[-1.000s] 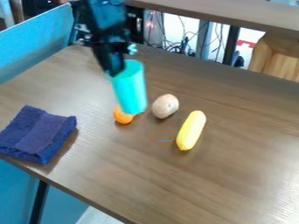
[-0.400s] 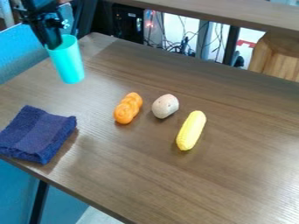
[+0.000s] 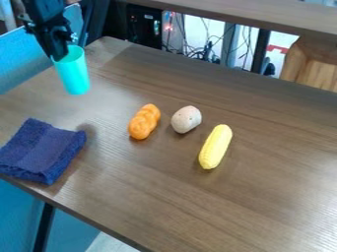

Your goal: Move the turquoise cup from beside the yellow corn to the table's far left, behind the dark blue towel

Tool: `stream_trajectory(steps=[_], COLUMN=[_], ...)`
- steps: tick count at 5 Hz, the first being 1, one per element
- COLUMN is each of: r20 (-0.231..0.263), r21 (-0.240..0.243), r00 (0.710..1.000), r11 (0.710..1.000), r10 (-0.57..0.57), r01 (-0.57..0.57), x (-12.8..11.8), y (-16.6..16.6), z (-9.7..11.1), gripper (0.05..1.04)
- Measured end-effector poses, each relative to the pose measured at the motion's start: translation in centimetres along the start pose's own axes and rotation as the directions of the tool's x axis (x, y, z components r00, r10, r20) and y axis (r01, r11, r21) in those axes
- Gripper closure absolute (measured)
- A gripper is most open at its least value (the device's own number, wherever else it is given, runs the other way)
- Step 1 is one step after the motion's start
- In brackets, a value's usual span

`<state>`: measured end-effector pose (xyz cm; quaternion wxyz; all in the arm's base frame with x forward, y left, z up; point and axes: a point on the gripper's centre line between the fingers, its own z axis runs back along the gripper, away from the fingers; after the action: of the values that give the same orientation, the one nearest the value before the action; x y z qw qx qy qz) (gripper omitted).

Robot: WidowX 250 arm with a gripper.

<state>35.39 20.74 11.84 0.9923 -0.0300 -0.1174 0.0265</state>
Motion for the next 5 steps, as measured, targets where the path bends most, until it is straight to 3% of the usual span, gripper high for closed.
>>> stream_trajectory(steps=[1, 2, 4, 5], r20=[-0.03, -0.067, -0.08, -0.093], r21=[-0.034, -0.025, -0.013, -0.013], r00=[0.999, 0.995, 0.993, 0.991], r11=[0.998, 0.997, 0.996, 0.995], r10=[0.043, 0.067, 0.092, 0.096], r01=[-0.044, -0.069, -0.093, -0.098], x=[0.2, 0.0, 0.4, -0.3], y=[0.4, 1.0, 1.4, 1.1], z=[-2.2, -3.8, -4.3, -4.4], gripper=[1.002, 1.002, 0.977, 0.796])
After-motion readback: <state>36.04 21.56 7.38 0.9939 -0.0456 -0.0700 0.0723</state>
